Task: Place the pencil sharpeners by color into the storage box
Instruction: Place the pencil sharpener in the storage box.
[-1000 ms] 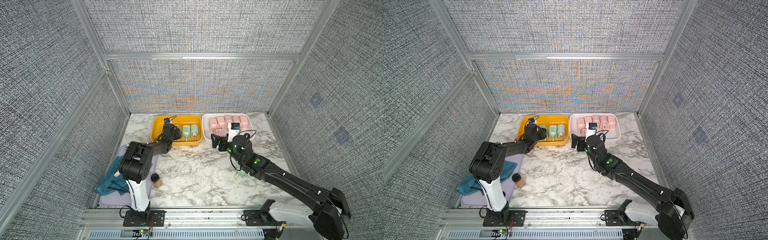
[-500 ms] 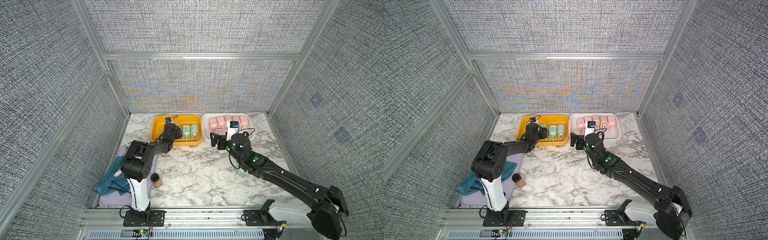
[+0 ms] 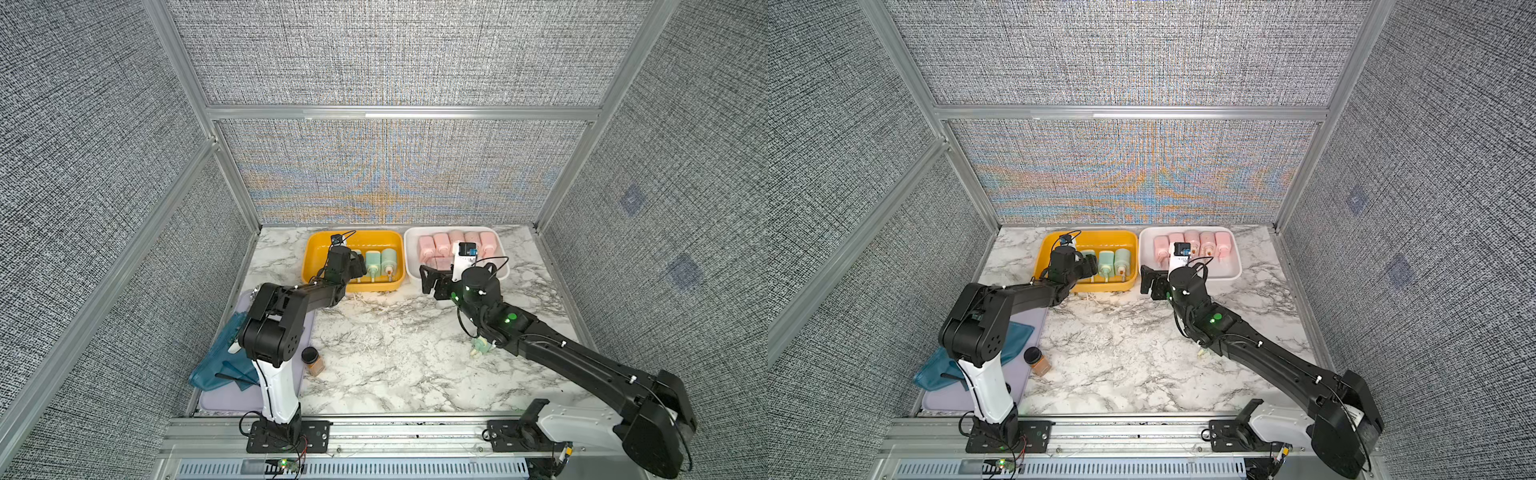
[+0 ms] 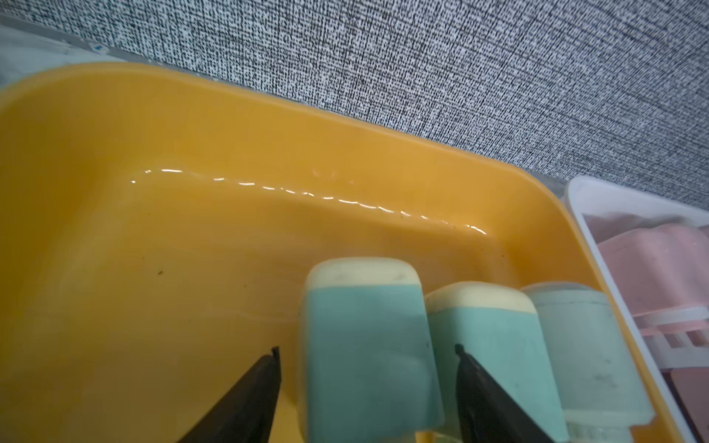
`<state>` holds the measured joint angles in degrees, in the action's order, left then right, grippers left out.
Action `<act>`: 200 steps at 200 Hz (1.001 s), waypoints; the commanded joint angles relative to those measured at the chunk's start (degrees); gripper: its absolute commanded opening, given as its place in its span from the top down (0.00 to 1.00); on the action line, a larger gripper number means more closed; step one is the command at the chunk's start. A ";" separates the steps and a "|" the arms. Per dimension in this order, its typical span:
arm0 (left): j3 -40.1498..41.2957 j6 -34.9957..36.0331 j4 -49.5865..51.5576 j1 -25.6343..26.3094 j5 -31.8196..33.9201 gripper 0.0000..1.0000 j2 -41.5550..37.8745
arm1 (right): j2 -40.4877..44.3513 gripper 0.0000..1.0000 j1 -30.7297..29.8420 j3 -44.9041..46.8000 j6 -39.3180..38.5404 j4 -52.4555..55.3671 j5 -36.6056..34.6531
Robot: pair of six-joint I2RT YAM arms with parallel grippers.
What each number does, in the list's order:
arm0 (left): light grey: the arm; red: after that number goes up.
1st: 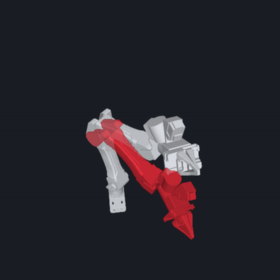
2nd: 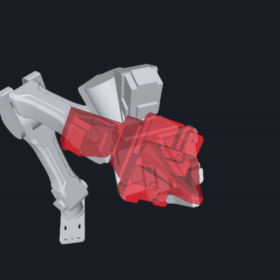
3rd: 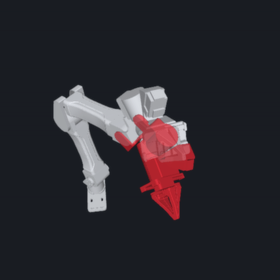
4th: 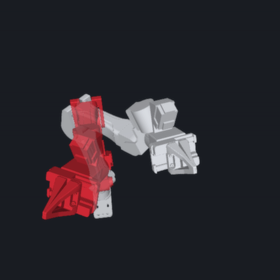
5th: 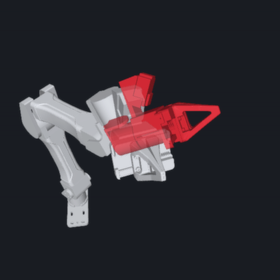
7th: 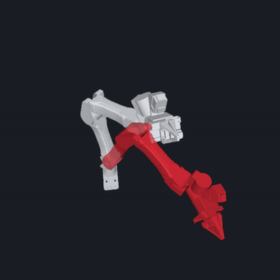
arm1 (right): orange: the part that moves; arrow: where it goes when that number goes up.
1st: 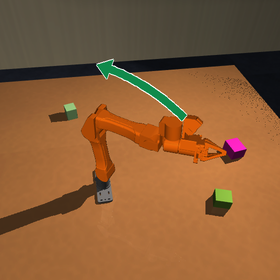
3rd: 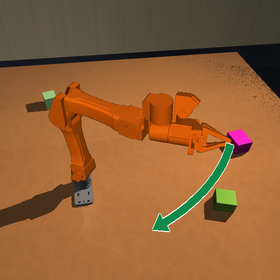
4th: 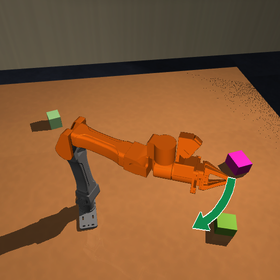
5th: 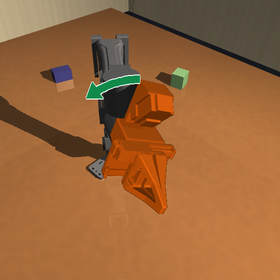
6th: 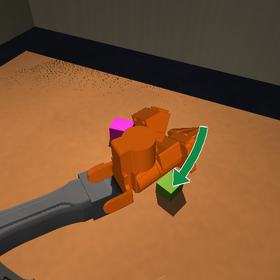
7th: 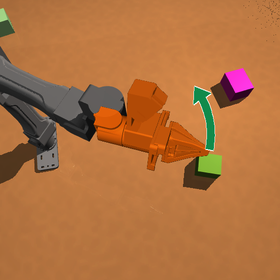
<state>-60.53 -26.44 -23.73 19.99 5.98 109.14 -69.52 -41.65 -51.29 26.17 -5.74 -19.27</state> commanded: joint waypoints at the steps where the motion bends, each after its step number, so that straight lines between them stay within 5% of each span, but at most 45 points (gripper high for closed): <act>1: -1.51 -3.17 1.88 -0.55 -0.42 0.16 -0.78 | 0.32 0.01 -0.10 -0.30 -0.33 0.63 -0.60; 10: -2.39 -3.90 2.76 -0.80 -1.85 0.01 -0.62 | 0.34 0.01 -0.10 -0.35 -0.25 0.71 -0.46; 84: -13.20 -9.49 19.75 -0.92 -2.90 0.01 3.81 | -0.17 0.01 -0.10 -1.11 -0.50 2.69 0.37; 200: -16.72 -7.14 18.94 -0.83 -9.72 0.01 8.10 | -0.27 0.01 -0.10 -1.95 -0.42 5.54 0.66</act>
<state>-77.36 -34.68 -4.73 19.09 -1.98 117.21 -70.06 -41.69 -52.95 25.96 -0.54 -18.55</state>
